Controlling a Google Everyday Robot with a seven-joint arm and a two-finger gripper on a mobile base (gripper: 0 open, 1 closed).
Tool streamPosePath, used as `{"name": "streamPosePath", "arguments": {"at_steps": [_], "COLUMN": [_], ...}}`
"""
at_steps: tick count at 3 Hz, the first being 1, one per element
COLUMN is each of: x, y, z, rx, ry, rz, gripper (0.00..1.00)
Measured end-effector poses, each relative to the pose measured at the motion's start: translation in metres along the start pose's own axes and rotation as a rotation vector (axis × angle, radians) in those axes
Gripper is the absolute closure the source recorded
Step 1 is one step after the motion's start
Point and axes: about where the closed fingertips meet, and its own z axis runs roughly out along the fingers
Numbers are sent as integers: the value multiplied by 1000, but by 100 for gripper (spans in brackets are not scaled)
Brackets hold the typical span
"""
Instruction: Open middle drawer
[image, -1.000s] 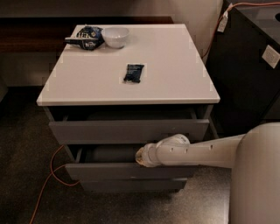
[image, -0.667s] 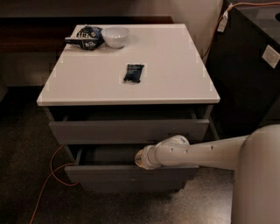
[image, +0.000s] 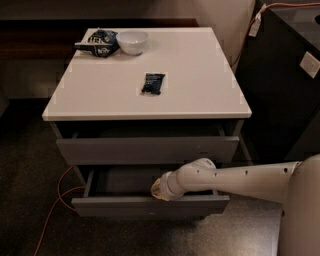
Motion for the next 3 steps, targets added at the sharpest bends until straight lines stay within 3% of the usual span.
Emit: {"name": "streamPosePath", "arguments": {"at_steps": [1, 3], "x": [-3, -4], "y": [10, 10], "z": [4, 3], "rx": [-38, -38], "ry": [-8, -8], "rz": [-11, -11], "gripper": [100, 100]}}
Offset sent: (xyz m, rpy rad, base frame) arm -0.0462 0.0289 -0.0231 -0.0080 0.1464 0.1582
